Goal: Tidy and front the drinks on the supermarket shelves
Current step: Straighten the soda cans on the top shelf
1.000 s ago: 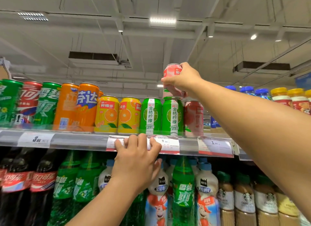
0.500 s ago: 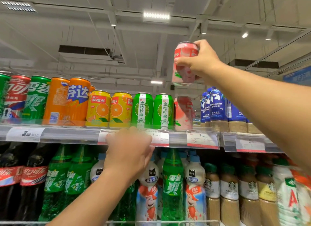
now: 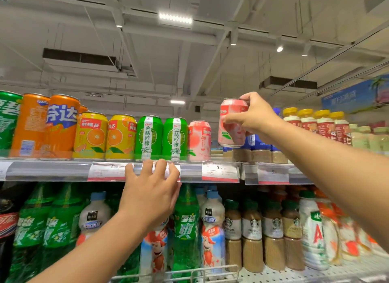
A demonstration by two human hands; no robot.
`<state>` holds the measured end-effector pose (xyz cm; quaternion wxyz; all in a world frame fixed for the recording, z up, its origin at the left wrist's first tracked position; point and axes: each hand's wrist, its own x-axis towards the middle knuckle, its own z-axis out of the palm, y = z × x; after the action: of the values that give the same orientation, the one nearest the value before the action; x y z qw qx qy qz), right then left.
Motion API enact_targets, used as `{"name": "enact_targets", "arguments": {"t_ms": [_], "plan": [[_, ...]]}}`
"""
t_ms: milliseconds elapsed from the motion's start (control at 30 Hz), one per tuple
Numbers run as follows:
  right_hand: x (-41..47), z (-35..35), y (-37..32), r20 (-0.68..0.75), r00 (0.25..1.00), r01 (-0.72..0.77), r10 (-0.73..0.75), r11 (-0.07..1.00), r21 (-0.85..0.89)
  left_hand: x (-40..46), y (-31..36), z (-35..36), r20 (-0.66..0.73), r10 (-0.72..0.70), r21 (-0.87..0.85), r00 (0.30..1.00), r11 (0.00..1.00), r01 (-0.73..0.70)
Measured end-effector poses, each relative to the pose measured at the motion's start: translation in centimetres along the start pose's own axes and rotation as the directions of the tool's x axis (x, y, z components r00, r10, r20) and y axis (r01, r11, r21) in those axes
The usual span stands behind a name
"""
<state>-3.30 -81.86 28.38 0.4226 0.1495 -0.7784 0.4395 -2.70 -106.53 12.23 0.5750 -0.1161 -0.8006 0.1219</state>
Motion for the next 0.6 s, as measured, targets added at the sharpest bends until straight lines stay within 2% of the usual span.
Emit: {"name": "enact_targets", "arguments": {"t_ms": [233,467,600], "plan": [[-0.4,1.3,1.8,0.061,0.998,0.014,-0.012,0.999,-0.034,-0.2,0.3,0.8,-0.022,-0.035,0.012,0.999,0.999,0.036],[-0.4,2.1,2.1,0.043,0.999,-0.013,0.015,1.000,-0.027,-0.3,0.4,0.7,-0.023,-0.050,0.001,0.999,0.999,0.050],[-0.1,2.4,1.8,0.095,0.995,-0.030,0.041,0.994,-0.107,-0.3,0.4,0.6,-0.003,-0.053,0.007,0.999,0.999,0.053]]}}
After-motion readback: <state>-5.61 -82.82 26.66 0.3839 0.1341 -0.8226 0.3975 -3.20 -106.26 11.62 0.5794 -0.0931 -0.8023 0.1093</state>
